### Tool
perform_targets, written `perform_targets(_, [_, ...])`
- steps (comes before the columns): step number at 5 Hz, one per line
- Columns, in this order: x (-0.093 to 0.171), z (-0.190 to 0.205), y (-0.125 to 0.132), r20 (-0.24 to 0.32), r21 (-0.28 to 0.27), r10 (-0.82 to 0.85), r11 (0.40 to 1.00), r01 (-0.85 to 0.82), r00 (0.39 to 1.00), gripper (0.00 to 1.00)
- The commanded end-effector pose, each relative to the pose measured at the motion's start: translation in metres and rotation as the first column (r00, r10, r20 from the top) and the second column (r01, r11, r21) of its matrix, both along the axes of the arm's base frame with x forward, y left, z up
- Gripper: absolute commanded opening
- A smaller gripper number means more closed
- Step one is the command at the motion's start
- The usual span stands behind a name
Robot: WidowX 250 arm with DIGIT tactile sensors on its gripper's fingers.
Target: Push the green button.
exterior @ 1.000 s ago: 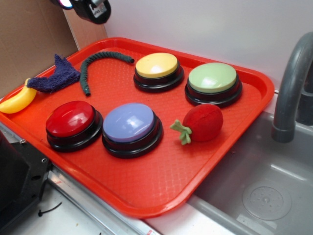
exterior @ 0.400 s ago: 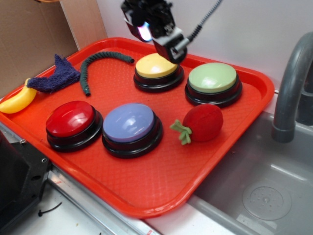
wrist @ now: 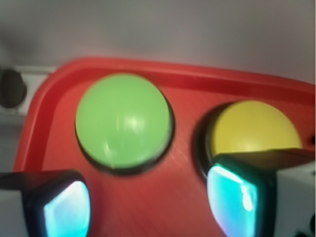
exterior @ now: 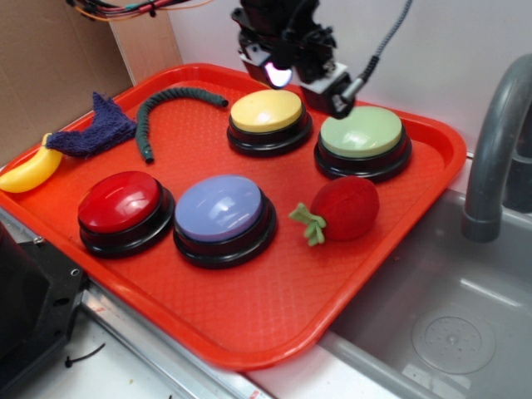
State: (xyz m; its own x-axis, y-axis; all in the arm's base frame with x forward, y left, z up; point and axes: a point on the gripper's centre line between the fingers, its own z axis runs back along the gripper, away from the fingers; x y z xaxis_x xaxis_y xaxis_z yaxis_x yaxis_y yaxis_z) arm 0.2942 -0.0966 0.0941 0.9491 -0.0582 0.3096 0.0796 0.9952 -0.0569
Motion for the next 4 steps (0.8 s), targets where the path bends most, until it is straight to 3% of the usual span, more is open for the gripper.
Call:
perform_targets(1, [0.043, -0.006, -0.022, 0.038, -0.004, -0.096, 0.995, 0.096, 0.995, 1.00])
perform_targets(4, [0.039, -0.035, -0.018, -0.061, 0.003, -0.112, 0.994, 0.112, 0.992, 1.00])
